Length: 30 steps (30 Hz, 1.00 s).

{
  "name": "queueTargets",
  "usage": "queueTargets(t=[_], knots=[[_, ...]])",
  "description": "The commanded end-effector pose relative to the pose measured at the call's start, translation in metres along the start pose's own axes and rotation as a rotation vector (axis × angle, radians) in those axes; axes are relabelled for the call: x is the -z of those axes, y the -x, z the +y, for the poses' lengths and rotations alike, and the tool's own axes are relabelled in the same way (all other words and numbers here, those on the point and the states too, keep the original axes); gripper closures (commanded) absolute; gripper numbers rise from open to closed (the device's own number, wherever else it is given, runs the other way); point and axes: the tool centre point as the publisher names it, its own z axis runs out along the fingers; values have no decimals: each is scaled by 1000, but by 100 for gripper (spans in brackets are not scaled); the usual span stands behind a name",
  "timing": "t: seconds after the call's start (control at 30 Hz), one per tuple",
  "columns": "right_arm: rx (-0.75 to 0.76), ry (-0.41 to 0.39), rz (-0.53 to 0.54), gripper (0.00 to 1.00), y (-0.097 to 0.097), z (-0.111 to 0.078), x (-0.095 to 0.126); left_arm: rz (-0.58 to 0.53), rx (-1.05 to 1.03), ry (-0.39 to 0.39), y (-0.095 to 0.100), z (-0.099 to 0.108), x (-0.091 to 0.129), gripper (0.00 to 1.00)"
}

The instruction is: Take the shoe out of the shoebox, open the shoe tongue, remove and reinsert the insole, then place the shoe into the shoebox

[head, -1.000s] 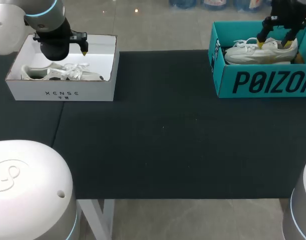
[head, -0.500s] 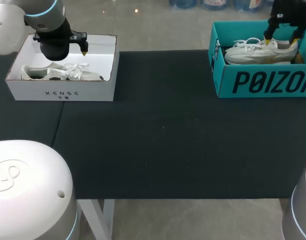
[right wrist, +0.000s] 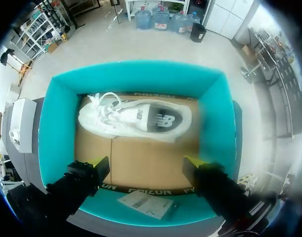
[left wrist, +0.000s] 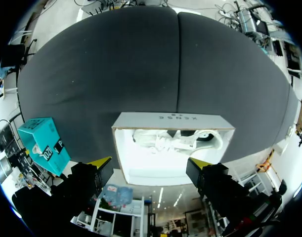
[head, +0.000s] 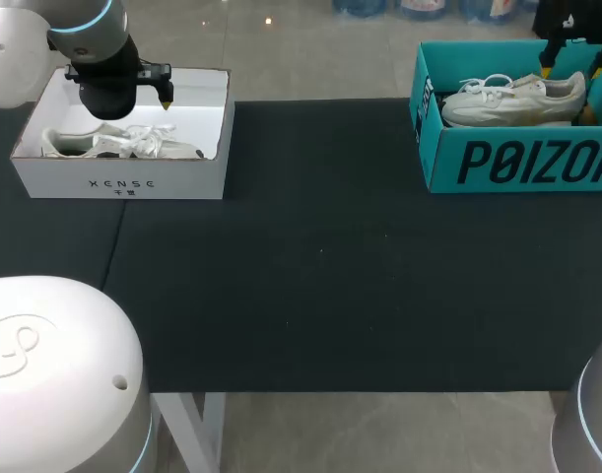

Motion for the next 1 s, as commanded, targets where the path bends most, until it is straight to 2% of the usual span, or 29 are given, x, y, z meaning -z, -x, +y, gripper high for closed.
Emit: queueTargets(t=[0.03, 0.47, 0.8, 1.0], knots=[[-10, -73, 11, 0, 17, 26, -16, 0, -1, 1, 0, 0, 0, 0], [-28, -100, -37, 0, 45, 47, -51, 0, -1, 1, 0, 0, 0, 0], [-54, -112, -69, 0, 65, 62, -66, 0, -1, 1, 0, 0, 0, 0], [-69, -124, -78, 0, 73, 64, -76, 0, -1, 1, 0, 0, 0, 0]])
